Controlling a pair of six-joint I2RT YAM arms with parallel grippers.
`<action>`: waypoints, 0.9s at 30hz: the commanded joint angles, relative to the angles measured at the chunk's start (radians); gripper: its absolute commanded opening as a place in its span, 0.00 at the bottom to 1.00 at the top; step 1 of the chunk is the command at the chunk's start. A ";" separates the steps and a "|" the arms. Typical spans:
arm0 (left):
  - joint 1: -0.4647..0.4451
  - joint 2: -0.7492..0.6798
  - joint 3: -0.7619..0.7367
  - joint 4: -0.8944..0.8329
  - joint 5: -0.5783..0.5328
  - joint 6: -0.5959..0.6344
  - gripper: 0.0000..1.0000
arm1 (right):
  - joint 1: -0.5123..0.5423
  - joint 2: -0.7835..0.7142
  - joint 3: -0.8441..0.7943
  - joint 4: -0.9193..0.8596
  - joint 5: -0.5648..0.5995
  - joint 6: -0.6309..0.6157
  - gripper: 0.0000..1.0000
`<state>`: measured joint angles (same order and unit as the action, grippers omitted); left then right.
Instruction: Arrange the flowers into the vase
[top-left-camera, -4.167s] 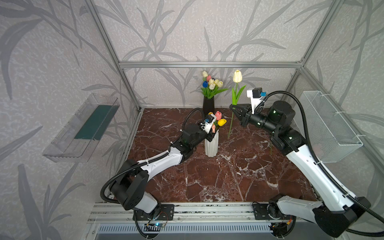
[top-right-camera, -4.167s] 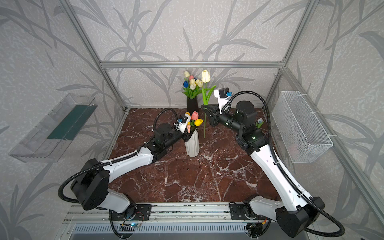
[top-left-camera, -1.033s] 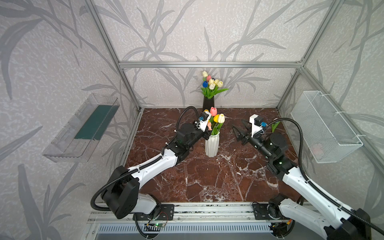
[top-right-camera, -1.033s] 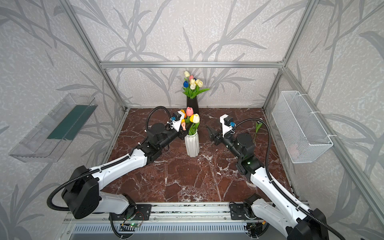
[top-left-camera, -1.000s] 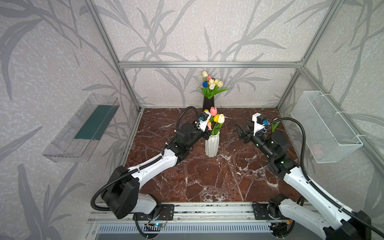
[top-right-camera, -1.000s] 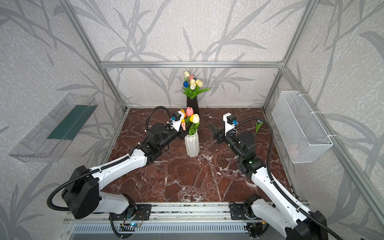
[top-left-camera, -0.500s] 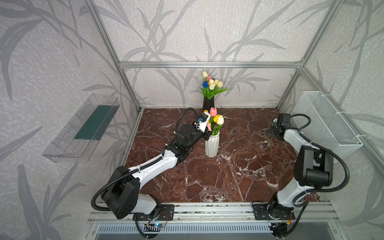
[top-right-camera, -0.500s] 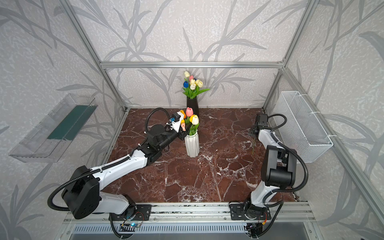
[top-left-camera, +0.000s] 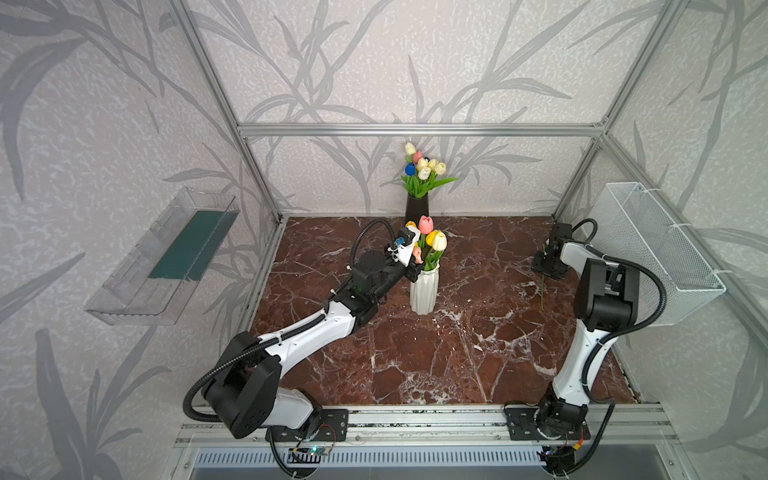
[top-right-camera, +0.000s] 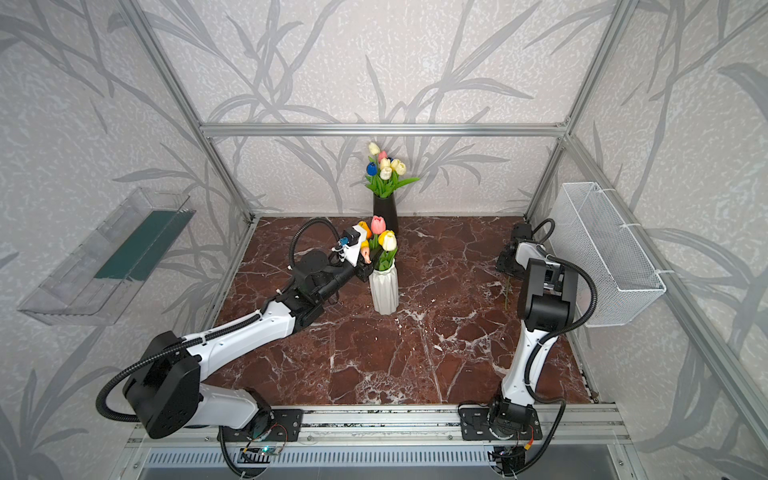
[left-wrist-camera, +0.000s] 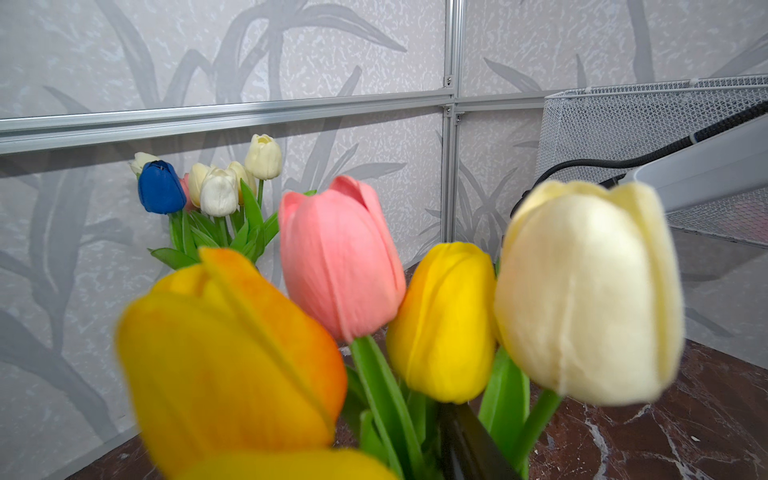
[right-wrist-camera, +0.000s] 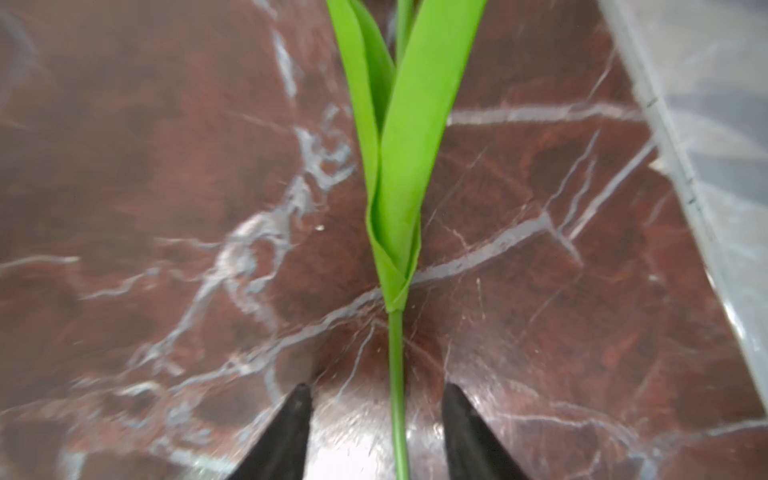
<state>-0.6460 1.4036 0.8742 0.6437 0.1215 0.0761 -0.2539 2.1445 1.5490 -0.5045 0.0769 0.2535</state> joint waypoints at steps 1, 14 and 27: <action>0.005 -0.016 -0.012 0.035 -0.008 0.010 0.13 | -0.019 0.066 0.087 -0.161 0.000 0.044 0.44; 0.005 0.003 -0.014 0.049 0.014 -0.002 0.14 | 0.062 -0.068 -0.077 -0.030 -0.224 0.036 0.00; 0.005 0.006 -0.008 0.038 0.012 -0.007 0.14 | 0.267 -0.349 -0.356 0.346 -0.485 0.128 0.00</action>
<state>-0.6456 1.4063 0.8696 0.6559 0.1318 0.0692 -0.0166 1.8664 1.2236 -0.2810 -0.3519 0.3527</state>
